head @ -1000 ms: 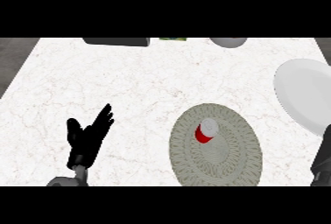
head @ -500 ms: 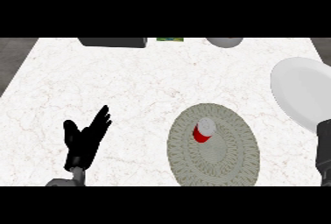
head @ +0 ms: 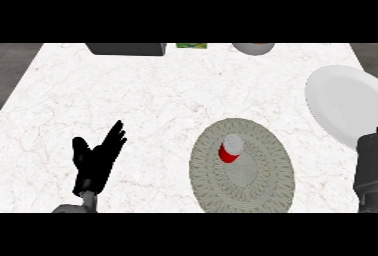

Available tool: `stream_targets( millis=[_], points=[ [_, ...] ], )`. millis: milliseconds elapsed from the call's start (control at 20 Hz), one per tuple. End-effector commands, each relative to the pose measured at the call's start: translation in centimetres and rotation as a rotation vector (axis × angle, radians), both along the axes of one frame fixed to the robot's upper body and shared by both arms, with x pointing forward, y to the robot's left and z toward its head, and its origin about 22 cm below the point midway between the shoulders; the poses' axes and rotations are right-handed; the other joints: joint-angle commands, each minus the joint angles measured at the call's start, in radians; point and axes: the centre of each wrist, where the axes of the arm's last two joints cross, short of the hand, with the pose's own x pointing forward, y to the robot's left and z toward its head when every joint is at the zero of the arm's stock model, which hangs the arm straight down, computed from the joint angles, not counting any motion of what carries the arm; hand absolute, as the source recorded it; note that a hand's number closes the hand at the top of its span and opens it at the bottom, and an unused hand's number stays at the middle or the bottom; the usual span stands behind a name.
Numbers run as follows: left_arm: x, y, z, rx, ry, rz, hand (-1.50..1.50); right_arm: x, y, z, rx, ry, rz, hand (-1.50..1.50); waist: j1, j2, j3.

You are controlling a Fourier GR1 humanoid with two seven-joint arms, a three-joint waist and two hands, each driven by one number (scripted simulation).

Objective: Pick the tomato from the placemat and place it in the plate

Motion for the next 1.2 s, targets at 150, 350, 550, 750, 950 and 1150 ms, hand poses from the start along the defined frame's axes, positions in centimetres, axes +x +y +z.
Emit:
stream_targets(
  millis=[150, 350, 550, 750, 950, 1150],
  points=[
    [-0.9, 0.7, -1.7, -0.004, 0.015, 0.014, 0.00, 1.6, 7.6, -0.5, -0.039, -0.219, 0.115, -1.50, -0.028, -0.014, -0.003],
    [-2.2, 0.6, -1.6, 0.011, 0.018, 0.006, 0.00, 0.5, 9.4, -2.1, -0.020, -0.218, 0.186, -1.50, -0.011, -0.012, -0.003],
    [-0.1, 1.6, 0.3, 0.004, 0.007, 0.011, 0.00, 0.3, 10.8, -2.8, -0.014, -0.205, 0.254, -1.50, -0.012, -0.011, -0.003],
    [-0.3, 0.4, -0.3, -0.005, 0.012, 0.005, 0.00, 0.2, 11.6, -4.6, 0.036, -0.142, 0.270, -1.50, -0.008, -0.012, -0.004],
    [-0.1, 0.8, -0.2, 0.007, 0.010, 0.000, 0.00, 0.6, 12.7, -5.4, 0.089, -0.124, 0.294, -1.50, -0.005, -0.013, -0.005],
    [-0.1, 0.1, -1.0, 0.002, 0.025, 0.007, 0.00, 0.3, 12.9, -5.9, 0.113, -0.117, 0.291, -1.50, -0.003, -0.013, -0.005]
  ],
)
